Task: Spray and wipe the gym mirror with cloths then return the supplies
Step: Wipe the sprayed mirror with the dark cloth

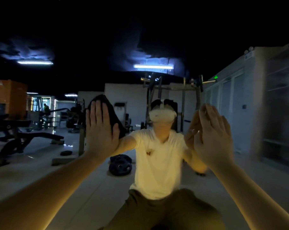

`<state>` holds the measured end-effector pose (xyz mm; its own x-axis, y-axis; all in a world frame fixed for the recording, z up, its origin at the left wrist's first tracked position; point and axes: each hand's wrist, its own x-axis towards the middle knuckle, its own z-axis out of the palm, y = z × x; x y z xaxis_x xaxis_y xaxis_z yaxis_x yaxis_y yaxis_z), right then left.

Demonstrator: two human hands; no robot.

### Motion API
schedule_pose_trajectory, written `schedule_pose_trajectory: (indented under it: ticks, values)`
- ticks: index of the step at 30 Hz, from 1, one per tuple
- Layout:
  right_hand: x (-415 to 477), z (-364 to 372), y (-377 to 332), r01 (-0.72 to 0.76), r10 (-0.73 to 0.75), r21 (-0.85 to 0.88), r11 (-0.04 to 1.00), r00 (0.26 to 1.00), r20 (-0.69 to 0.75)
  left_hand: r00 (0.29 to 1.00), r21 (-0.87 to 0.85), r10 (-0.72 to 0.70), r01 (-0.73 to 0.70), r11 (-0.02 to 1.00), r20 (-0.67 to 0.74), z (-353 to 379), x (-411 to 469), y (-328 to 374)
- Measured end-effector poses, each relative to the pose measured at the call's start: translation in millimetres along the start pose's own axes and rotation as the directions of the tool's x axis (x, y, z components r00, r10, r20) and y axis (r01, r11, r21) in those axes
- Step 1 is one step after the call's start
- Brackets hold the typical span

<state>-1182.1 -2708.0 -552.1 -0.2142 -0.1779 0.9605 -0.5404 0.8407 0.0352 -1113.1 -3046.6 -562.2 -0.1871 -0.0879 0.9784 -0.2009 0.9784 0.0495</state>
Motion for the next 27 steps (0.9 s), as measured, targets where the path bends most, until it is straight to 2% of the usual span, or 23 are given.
schedule_pose_trajectory:
  ticks: [2, 7, 11, 17, 22, 25, 27]
  values:
    - [-17, 2, 8, -0.001, 0.001, 0.004, 1.0, 1.0, -0.022, 1.0, -0.021, -0.008, 0.008, 1.0, -0.007, 6, -3, 26]
    - [-47, 2, 31, 0.058, -0.057, 0.083, 0.995, 0.998, -0.016, 0.959, -0.032, 0.277, -0.276, 0.961, 0.053, 17, 0, 113]
    - [-53, -5, 45, 0.023, -0.028, 0.213, 0.977, 0.999, 0.021, 0.927, -0.097, 0.364, -0.355, 0.93, 0.094, 22, -6, 180]
    - [-59, -13, 57, -0.014, -0.006, 0.264, 0.964, 0.997, 0.078, 0.822, -0.09, 0.553, -0.546, 0.833, 0.137, 30, -36, 254]
    - [-69, -11, 44, -0.029, 0.009, 0.194, 0.98, 0.994, 0.105, 0.778, -0.047, 0.621, -0.619, 0.784, 0.1, 28, -37, 219]
    - [-74, -1, 22, 0.028, -0.041, 0.184, 0.982, 0.997, 0.069, 0.832, -0.081, 0.546, -0.54, 0.838, 0.1, 29, -43, 164]
    - [-79, 9, 6, 0.068, -0.08, 0.176, 0.982, 0.995, 0.06, 0.866, -0.046, 0.487, -0.485, 0.873, 0.109, 29, -49, 123]
